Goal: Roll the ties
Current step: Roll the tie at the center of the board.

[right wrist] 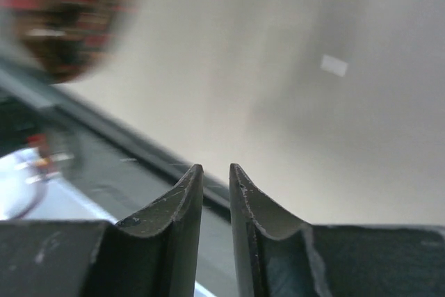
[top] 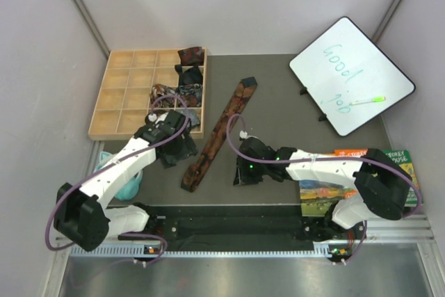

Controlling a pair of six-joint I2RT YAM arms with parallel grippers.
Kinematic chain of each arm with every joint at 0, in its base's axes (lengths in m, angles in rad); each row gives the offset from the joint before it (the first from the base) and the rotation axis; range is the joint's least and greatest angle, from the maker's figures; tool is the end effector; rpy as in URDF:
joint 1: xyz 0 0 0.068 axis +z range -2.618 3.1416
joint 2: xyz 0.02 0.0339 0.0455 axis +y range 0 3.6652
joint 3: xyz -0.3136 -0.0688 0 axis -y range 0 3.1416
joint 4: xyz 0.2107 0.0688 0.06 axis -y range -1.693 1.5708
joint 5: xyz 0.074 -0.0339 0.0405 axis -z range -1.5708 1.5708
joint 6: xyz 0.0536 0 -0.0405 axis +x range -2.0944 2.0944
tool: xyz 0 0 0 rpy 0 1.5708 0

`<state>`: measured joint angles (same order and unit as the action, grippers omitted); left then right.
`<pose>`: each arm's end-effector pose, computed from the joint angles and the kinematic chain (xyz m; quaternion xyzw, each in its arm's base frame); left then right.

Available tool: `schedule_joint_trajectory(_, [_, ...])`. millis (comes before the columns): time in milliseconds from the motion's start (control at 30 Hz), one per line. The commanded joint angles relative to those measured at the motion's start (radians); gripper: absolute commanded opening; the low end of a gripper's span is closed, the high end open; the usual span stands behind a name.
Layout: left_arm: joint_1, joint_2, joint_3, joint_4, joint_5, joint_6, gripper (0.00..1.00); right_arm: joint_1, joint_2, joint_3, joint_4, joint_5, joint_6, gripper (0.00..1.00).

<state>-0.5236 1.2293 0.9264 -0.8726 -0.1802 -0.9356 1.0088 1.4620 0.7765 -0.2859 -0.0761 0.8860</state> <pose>0.1631 -0.0831 0.2865 -0.2170 0.9523 -0.0646 0.2046 0.1345 0.2213 0.2331 -0.0698 0.9522 0.2607 0.1427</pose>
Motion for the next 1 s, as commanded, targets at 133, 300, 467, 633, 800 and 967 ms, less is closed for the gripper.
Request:
schedule_joint_trajectory(133, [0.073,-0.134,-0.037,-0.037,-0.024,0.058,0.75,0.033,0.049,0.266,0.057,-0.093,-0.073,0.27])
schedule_joint_trajectory(300, [0.076,-0.232,-0.044,-0.100,-0.047,0.031,0.75,0.033,0.162,0.394,0.048,-0.148,-0.096,0.31])
schedule_joint_trajectory(467, [0.076,-0.313,-0.064,-0.140,-0.039,0.001,0.75,0.034,0.277,0.533,0.002,-0.166,-0.110,0.35])
schedule_joint_trajectory(633, [0.076,-0.372,-0.070,-0.167,-0.009,-0.006,0.75,0.037,0.411,0.670,-0.078,-0.143,-0.137,0.44])
schedule_joint_trajectory(800, [0.074,-0.413,-0.089,-0.175,0.015,-0.009,0.75,0.037,0.472,0.719,-0.104,-0.137,-0.157,0.46])
schedule_joint_trajectory(967, [0.074,-0.436,-0.119,-0.181,0.027,-0.014,0.75,0.039,0.518,0.724,-0.099,-0.165,-0.171,0.46])
